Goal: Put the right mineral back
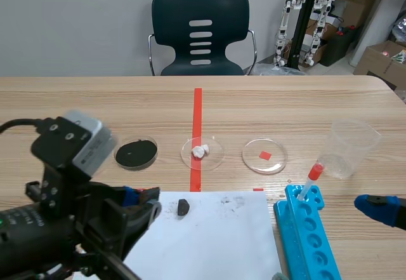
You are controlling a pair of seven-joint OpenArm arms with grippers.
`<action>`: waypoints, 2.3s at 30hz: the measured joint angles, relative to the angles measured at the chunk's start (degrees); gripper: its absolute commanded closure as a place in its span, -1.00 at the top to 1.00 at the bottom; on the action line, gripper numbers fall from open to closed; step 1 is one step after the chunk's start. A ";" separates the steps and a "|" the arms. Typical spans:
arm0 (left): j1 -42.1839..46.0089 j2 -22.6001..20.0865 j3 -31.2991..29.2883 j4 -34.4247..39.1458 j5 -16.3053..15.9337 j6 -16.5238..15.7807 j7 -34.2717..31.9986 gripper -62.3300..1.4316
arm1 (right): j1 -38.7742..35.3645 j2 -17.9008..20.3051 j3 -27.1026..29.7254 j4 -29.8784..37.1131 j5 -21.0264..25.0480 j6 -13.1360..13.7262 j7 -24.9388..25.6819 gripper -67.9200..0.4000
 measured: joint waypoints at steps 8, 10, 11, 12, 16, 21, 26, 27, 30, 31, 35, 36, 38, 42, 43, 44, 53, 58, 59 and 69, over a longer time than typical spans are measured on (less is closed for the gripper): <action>-13.97 -0.02 13.44 -8.50 -2.43 4.63 -0.04 -0.78 | 0.00 0.00 0.00 0.00 0.02 0.00 0.02 1.00; -17.70 0.00 16.70 -10.54 -2.58 4.98 -0.70 -0.78 | 0.00 0.00 0.00 0.00 0.00 0.00 0.02 1.00; -19.69 0.04 18.56 -11.37 -2.56 5.70 -0.68 -0.78 | 0.00 0.00 0.00 0.00 0.00 0.00 0.02 1.00; -21.77 0.15 20.46 -12.28 -2.58 6.05 -0.63 -0.78 | 0.00 0.00 0.00 0.00 0.00 0.00 0.00 1.00; -29.77 1.97 27.02 -16.52 -2.60 6.91 -0.59 -0.78 | 0.00 0.00 0.00 0.00 0.00 -0.02 0.00 1.00; -37.42 6.34 31.69 -23.52 -2.21 6.54 1.18 -0.78 | 0.00 0.00 0.00 0.00 0.02 0.00 0.02 1.00; -42.07 12.17 32.70 -31.91 -1.97 6.51 1.33 -0.78 | 0.00 0.00 0.00 0.00 0.02 0.00 0.02 1.00; -42.97 13.38 32.70 -33.64 -1.97 6.56 1.33 -0.78 | 0.00 0.00 0.00 0.00 0.02 0.00 0.02 1.00; -45.44 16.87 32.54 -38.73 -1.97 6.54 1.33 -0.78 | 0.00 0.00 0.00 0.00 0.02 0.00 0.02 1.00; -46.03 17.86 32.52 -40.19 -1.97 6.54 1.31 -0.78 | 0.00 0.00 0.00 0.00 0.02 0.00 0.02 1.00; -47.06 20.68 32.48 -44.92 -1.97 6.47 1.31 -0.78 | 0.00 0.00 0.00 0.00 0.02 0.00 0.02 1.00; -47.08 21.22 32.48 -45.90 -1.97 6.47 1.33 -0.78 | 0.00 0.00 0.00 0.00 0.02 0.00 0.02 1.00; -47.23 22.25 32.48 -47.82 -1.97 5.99 1.31 -0.78 | 0.00 0.00 0.00 0.00 0.02 0.00 0.02 1.00; -47.82 23.80 32.50 -51.43 -1.97 6.05 1.27 -0.78 | 0.00 0.00 0.00 0.00 0.02 0.00 0.02 1.00; -48.04 24.00 32.54 -52.41 -1.97 6.03 1.31 -0.78 | 0.00 0.00 0.00 0.00 0.02 0.00 0.02 1.00; -48.22 24.15 32.54 -53.27 -1.97 6.05 1.33 -0.78 | 0.00 0.00 0.00 0.00 0.02 -0.02 0.00 1.00; -48.35 24.63 32.54 -55.80 -1.97 6.03 1.27 -0.78 | 0.00 0.00 0.00 0.00 0.02 0.00 0.02 1.00; -48.41 24.61 32.54 -56.57 -1.97 6.03 1.55 -0.78 | 0.00 0.00 0.00 0.00 0.02 0.00 0.02 1.00; -48.41 24.61 32.54 -56.57 -1.97 6.03 1.95 -0.78 | 0.00 0.00 0.00 0.00 0.02 0.00 0.00 1.00; -48.41 24.61 32.54 -57.75 -1.97 6.03 2.78 -0.77 | 0.00 0.00 0.00 0.00 0.02 0.00 0.02 1.00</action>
